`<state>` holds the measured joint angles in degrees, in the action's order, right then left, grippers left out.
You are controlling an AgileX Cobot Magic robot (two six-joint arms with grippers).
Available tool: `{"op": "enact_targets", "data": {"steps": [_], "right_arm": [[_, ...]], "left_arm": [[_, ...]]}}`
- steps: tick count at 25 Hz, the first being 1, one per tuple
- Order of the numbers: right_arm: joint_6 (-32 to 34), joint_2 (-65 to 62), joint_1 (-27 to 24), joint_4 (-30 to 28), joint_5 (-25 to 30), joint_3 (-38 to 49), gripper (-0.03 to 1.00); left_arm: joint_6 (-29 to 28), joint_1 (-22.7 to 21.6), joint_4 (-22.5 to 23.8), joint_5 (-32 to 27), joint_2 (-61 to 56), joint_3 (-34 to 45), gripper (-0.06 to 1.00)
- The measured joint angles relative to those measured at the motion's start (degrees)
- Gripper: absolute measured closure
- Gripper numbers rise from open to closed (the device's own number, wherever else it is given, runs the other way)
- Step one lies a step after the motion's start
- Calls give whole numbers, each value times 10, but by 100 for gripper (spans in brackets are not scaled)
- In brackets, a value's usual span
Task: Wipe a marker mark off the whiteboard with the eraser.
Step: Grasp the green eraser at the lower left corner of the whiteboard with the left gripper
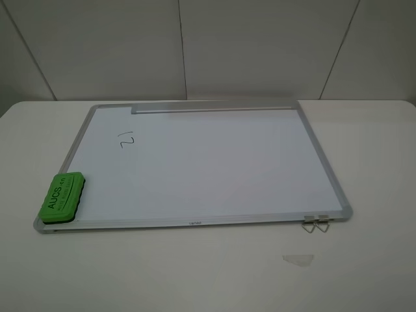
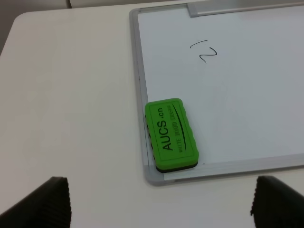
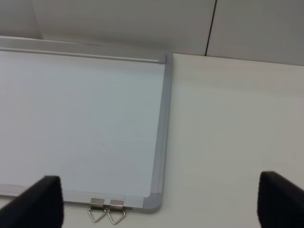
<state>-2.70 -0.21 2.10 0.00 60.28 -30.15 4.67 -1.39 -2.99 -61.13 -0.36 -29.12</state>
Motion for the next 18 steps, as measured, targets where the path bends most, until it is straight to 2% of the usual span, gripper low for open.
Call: {"op": "enact_targets", "data": {"steps": [18], "right_arm": [[0,0,0,0,0,0,15]], "left_arm": [[0,0,0,0,0,0,17]]}}
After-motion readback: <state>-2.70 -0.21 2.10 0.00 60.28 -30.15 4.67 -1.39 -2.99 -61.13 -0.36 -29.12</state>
